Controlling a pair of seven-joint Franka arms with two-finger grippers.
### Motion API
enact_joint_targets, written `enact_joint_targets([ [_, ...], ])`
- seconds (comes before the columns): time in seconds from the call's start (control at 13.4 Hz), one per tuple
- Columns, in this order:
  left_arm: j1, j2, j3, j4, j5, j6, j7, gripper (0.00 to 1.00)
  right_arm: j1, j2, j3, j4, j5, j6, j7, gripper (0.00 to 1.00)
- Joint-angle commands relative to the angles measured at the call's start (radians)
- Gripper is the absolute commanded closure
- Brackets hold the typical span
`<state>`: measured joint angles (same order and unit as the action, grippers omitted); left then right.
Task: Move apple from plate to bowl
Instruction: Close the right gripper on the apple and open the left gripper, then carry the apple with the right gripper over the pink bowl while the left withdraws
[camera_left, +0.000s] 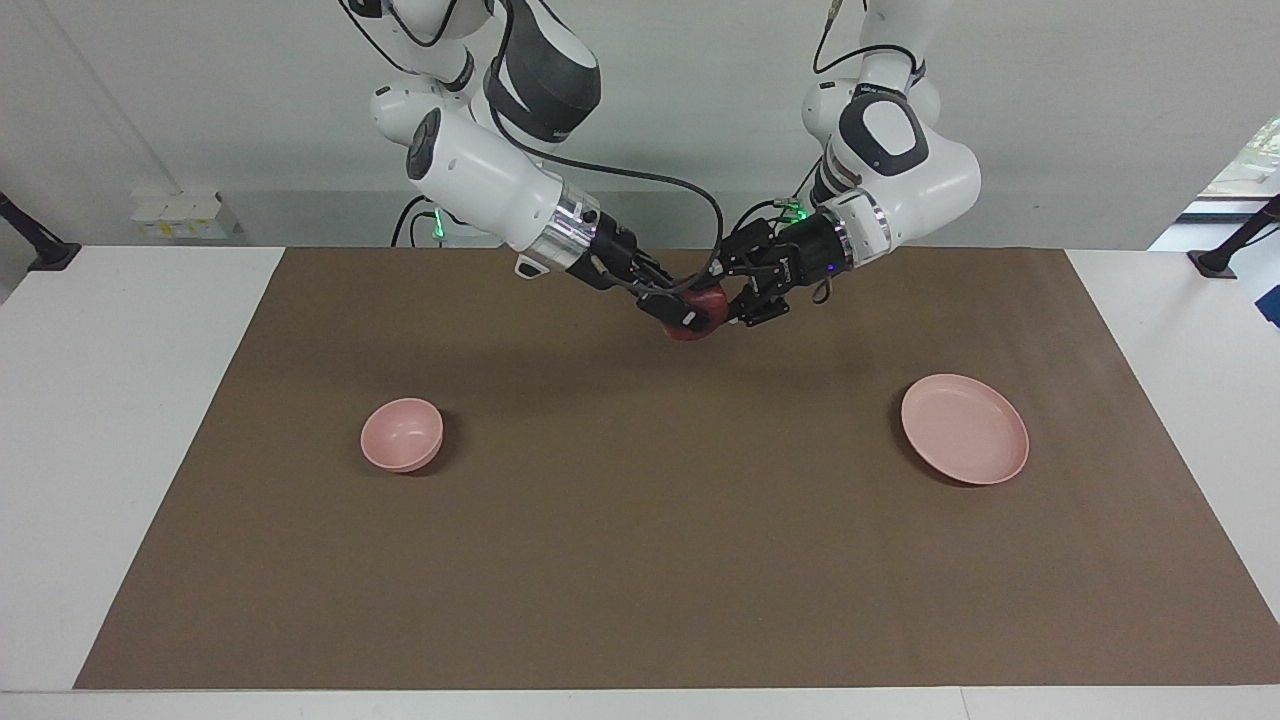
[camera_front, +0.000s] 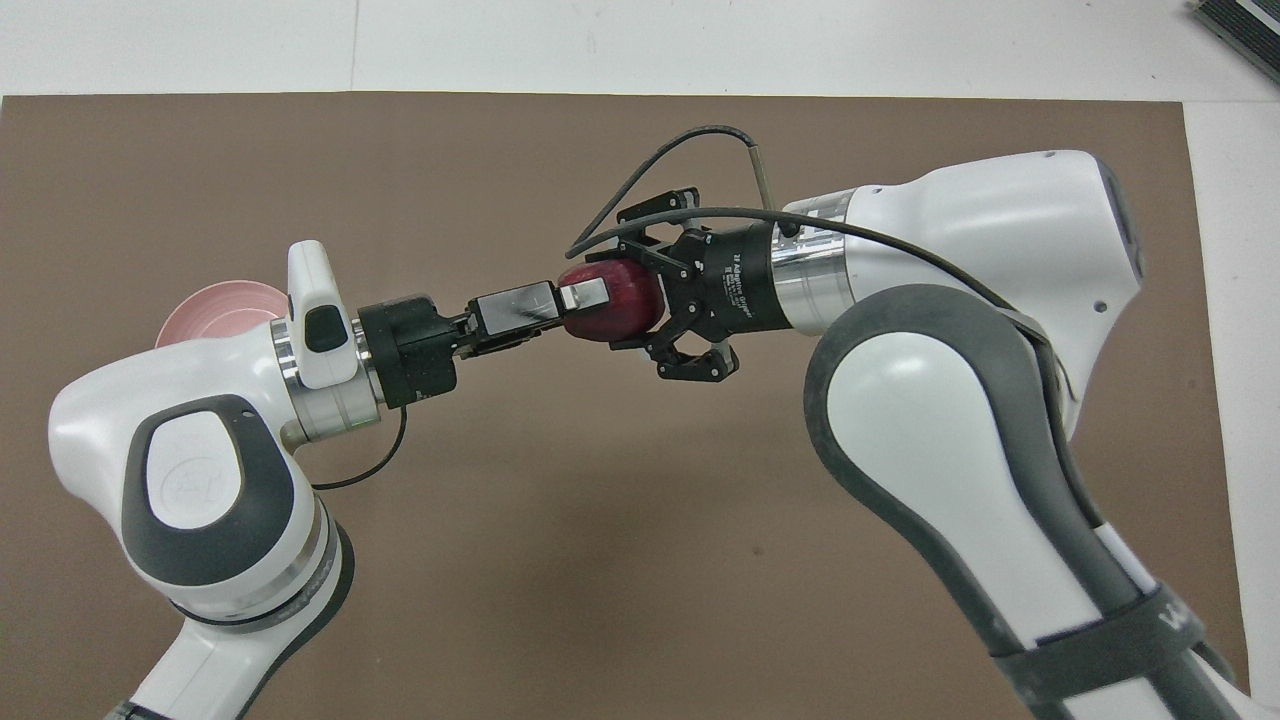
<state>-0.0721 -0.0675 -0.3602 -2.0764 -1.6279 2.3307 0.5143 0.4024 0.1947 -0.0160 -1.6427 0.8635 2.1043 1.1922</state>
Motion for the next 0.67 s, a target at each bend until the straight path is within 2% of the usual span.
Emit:
enact_joint_targets([
  [0.0,-0.002,-0.026,-0.017,-0.013,-0.021,0.059,0.006,0.00,-0.066,-0.006,-0.002,0.030,-0.058,-0.047,-0.035,1.00],
  [0.15,-0.005,-0.025,-0.019,-0.013,-0.017,0.081,0.004,0.00,-0.092,-0.018,-0.005,0.040,-0.108,-0.075,-0.078,1.00],
  [0.37,-0.006,-0.021,-0.017,-0.013,0.000,0.123,0.000,0.00,-0.128,-0.024,-0.004,0.034,-0.295,-0.113,-0.233,1.00],
  [0.6,-0.009,-0.009,-0.019,-0.014,0.110,0.238,-0.013,0.00,-0.194,-0.024,-0.004,0.026,-0.426,-0.173,-0.466,1.00],
])
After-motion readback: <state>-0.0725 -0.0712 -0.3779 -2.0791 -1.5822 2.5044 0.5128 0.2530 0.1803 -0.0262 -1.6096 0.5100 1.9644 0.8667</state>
